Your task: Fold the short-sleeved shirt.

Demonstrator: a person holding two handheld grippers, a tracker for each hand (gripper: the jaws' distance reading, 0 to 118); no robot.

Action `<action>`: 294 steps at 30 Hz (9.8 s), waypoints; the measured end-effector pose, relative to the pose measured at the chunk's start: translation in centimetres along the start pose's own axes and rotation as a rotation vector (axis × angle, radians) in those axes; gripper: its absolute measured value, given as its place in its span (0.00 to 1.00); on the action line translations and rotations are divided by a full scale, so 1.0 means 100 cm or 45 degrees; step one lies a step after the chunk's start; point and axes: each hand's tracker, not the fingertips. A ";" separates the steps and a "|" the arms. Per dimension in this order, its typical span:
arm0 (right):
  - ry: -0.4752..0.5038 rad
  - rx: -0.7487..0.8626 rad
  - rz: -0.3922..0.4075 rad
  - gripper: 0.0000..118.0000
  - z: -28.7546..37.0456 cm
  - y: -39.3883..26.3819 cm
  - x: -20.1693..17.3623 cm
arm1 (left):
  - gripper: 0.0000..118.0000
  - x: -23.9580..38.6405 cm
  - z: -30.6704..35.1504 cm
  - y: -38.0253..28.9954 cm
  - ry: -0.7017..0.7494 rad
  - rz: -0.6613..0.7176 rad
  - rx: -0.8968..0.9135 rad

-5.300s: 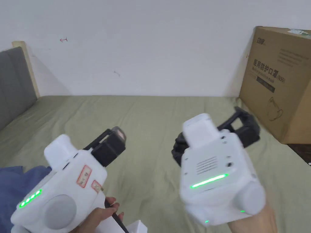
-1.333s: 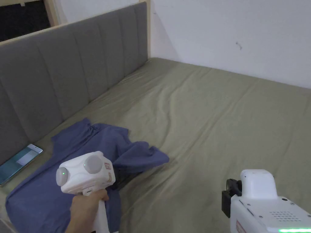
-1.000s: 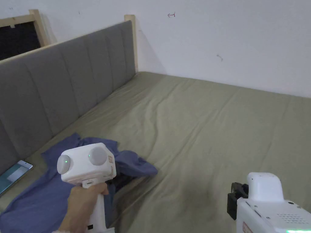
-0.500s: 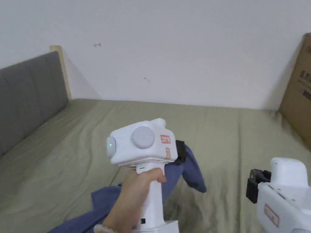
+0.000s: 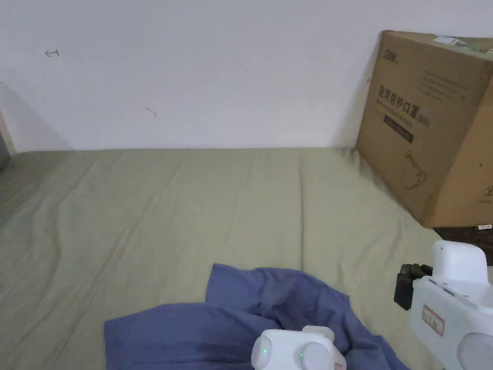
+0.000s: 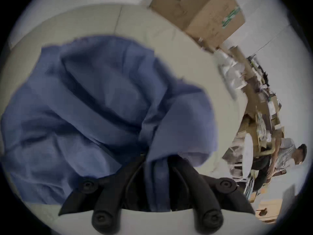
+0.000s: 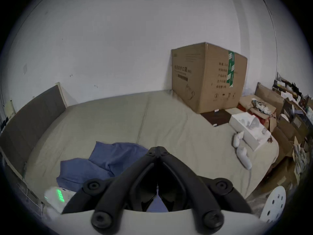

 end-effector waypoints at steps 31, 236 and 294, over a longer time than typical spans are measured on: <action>0.346 -0.326 0.139 0.00 -0.077 -0.050 -0.114 | 1.00 -0.321 0.175 0.002 0.505 0.623 0.407; 0.101 -0.621 -0.097 0.01 -0.009 -0.117 0.061 | 0.01 -0.251 0.257 -0.196 0.560 0.308 0.438; 0.007 -0.640 -0.055 0.58 -0.088 -0.118 0.070 | 0.05 -0.279 0.218 -0.125 0.652 0.385 0.366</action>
